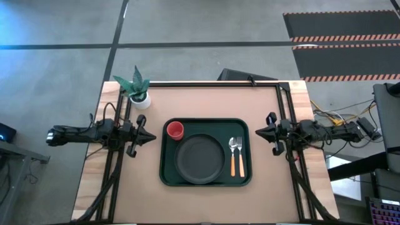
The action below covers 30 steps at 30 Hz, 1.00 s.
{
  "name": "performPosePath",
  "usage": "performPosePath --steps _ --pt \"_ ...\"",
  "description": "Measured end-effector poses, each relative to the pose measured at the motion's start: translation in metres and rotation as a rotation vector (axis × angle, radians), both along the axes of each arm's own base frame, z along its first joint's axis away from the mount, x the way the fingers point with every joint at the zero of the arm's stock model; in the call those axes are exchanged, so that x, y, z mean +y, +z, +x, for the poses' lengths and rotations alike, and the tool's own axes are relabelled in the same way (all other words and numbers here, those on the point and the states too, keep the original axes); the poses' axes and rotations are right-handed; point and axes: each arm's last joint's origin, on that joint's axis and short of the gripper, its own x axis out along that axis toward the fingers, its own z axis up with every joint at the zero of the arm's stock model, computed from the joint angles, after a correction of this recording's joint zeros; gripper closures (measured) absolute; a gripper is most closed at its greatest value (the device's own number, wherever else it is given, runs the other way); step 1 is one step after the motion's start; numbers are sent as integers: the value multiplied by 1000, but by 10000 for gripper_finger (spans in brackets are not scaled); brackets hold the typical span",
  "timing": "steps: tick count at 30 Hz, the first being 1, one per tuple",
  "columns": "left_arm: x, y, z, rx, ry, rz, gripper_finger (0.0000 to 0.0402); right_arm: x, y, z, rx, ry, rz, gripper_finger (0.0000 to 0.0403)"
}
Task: Pick and place plate/cup/fork/spoon on tray
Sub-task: Return to Home Position
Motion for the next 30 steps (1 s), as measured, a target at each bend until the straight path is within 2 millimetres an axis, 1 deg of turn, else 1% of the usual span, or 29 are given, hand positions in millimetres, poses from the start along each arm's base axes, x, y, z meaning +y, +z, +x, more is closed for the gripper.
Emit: performPosePath --steps 6,9,18,30 --pt "0 0 0 -1 -1 -5 402 0 -9 1 90 1 -7 394" --pt "0 0 0 0 -1 -5 402 0 -13 1 139 5 25 394" --pt "0 -1 0 6 -1 -6 402 0 -12 -1 200 16 45 394" --pt "0 -2 1 19 -1 -6 402 0 -12 -1 204 15 53 394"
